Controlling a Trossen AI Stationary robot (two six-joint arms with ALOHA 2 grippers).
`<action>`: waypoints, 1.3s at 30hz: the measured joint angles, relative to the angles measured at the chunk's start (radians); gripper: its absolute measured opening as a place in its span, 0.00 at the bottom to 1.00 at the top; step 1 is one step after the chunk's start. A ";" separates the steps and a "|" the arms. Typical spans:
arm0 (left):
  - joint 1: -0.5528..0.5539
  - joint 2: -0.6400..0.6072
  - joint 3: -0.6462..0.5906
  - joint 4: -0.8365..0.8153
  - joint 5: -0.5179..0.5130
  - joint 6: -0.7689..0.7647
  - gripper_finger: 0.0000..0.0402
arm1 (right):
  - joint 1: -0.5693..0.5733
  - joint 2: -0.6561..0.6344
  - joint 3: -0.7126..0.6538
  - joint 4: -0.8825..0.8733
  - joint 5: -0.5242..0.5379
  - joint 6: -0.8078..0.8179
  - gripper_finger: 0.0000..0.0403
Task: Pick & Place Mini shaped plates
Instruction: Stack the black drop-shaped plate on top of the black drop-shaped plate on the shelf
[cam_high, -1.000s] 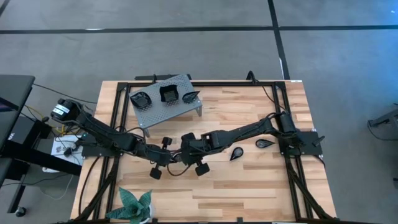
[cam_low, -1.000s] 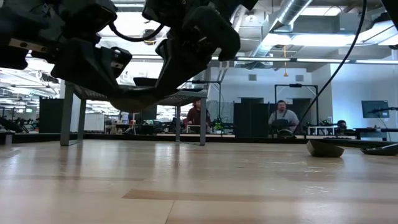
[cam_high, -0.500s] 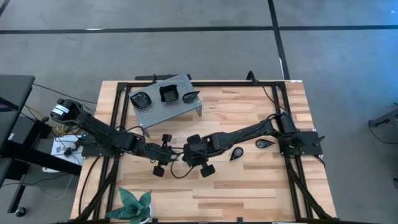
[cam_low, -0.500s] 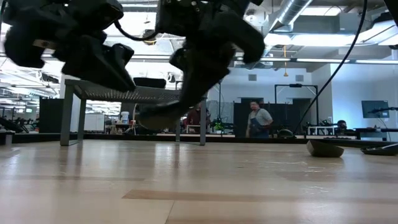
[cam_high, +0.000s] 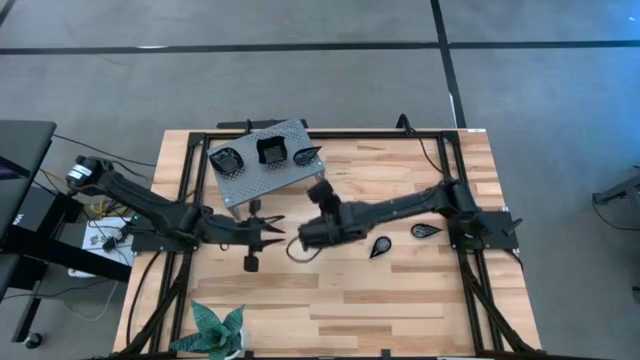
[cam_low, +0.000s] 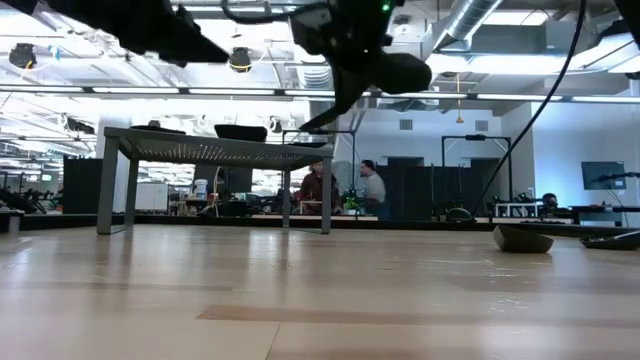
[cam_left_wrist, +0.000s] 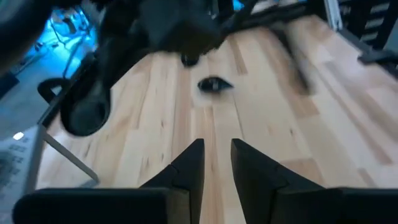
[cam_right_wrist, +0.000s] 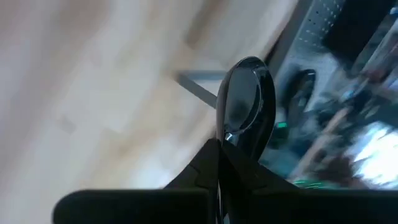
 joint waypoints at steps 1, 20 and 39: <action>0.000 -0.014 0.000 0.000 0.000 0.000 0.20 | -0.020 0.001 0.009 -0.001 0.004 -0.081 0.01; -0.001 -0.040 0.000 -0.009 0.000 0.000 0.20 | -0.187 -0.050 0.334 -0.028 -0.026 -0.473 0.01; -0.002 -0.040 0.000 -0.007 0.000 -0.100 0.20 | -0.401 -0.108 0.036 0.327 -0.519 -0.703 0.00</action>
